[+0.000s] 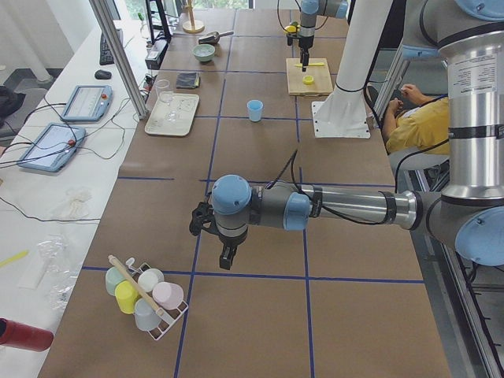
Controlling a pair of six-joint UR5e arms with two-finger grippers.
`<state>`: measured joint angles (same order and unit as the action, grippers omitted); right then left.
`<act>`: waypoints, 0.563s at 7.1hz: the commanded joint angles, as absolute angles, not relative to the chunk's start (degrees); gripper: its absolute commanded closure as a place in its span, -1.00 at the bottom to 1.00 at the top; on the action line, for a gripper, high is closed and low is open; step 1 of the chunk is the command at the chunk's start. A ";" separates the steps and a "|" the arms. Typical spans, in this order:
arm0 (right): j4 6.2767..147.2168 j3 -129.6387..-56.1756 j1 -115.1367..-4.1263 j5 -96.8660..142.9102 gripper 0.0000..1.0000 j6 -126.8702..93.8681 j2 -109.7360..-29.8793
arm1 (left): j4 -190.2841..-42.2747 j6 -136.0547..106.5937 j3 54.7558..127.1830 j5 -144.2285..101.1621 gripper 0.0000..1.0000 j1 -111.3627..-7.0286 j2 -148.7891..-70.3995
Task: Squeeze lemon into cup
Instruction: 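Move the right gripper down to the lemon slices on the cutting board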
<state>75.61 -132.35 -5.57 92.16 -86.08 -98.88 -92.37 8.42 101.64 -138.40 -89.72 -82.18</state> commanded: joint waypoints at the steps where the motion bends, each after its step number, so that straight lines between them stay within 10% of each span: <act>1: 75.59 -131.14 -0.71 85.61 -1.00 -91.93 -98.79 | -92.37 8.52 101.34 -138.43 -1.00 -89.65 -82.18; 4: 75.50 -129.38 0.00 87.97 -0.89 -91.94 -98.09 | -92.37 8.61 101.69 -138.52 -1.00 -89.82 -82.09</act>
<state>75.49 -129.68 -0.34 87.22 -92.05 -98.17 -92.37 8.58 101.61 -138.48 -89.75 -82.12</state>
